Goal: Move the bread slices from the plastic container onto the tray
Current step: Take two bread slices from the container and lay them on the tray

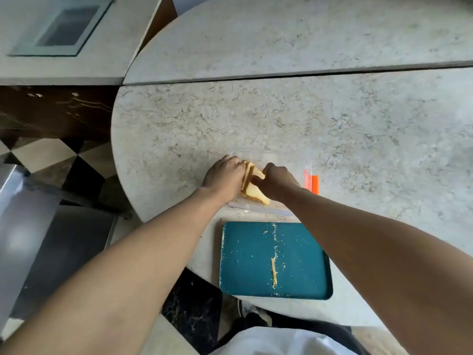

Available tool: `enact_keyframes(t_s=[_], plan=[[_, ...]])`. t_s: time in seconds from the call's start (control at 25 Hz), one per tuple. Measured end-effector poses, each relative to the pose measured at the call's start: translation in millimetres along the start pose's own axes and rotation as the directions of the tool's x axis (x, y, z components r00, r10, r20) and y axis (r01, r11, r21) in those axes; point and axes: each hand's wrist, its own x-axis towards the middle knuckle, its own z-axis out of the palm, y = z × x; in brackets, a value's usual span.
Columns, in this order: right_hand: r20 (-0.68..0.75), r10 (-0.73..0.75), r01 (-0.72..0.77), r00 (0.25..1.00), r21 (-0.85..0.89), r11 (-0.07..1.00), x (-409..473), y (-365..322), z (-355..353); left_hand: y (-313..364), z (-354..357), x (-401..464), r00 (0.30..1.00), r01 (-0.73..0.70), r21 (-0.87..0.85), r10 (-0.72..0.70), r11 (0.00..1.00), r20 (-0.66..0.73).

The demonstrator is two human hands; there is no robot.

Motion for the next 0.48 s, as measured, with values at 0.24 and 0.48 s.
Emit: enact_keyframes(t_s=[0.24,0.48], plan=[[0.004,0.185,-0.184,0.983,0.114,0.976,18.9,-2.5,17.2,8.9,6.4,26.2,0.986,0.155,-0.013,-0.154,0.988,0.064],[0.034,0.203,-0.206,0.979,0.166,0.964,24.3,7.8,25.5,14.5,9.9,41.0,0.980,0.153,0.067,-0.160,0.986,0.117]])
